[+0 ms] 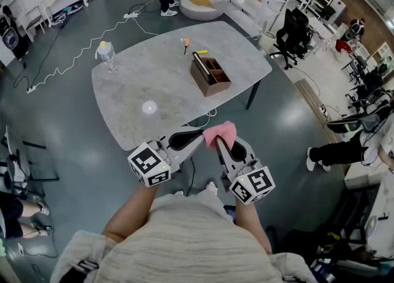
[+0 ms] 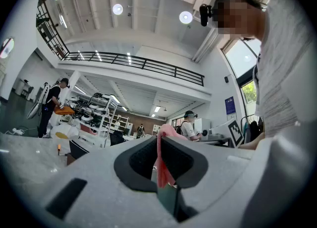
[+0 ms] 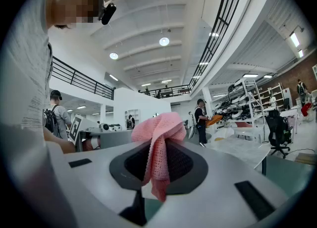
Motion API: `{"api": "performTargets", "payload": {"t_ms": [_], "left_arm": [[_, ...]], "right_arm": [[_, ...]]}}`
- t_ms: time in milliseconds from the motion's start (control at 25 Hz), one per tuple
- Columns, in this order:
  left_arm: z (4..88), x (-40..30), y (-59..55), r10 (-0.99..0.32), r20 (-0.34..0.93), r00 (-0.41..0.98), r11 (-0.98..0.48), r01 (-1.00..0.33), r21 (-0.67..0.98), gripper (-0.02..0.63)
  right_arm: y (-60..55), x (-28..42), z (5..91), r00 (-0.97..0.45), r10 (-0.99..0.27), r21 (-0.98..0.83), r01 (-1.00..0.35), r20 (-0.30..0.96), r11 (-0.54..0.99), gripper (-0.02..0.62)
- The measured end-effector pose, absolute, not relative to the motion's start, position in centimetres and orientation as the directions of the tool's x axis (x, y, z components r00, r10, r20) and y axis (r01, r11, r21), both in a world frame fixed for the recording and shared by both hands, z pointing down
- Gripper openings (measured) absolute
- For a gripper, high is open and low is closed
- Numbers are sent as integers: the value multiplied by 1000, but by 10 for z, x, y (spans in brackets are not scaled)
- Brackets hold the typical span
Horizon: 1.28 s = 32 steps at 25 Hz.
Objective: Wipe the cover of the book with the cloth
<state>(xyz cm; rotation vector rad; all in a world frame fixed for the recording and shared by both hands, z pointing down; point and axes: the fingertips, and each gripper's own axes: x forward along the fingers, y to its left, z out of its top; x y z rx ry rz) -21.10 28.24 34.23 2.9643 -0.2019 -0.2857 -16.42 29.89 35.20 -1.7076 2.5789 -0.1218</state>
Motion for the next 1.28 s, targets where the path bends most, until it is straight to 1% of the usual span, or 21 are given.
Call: {"api": "performTargets", "payload": {"t_ms": [560,920,1120,1280], "left_arm": [[342,-196,282,-124,-172,977,-982,-96,164,35],[344,-185,274,-142,-163,976,-979,-115,167,35],[352,-166,271,-151,-143,978,-977,-126,170,35],[358,-140,264,-173,-130,976,-973,-149,175,35]], "right_arm": [[297,-152,351,-390,-921,-87,-918,19,387,52],[292,-139,346,-410,-912,-129,-903,-25,410,52],[287,-119,352,-411,-911,-155,-899,-31,411,53],[280,-91,357,-417,-908,-169,-894,-29,416,52]]}}
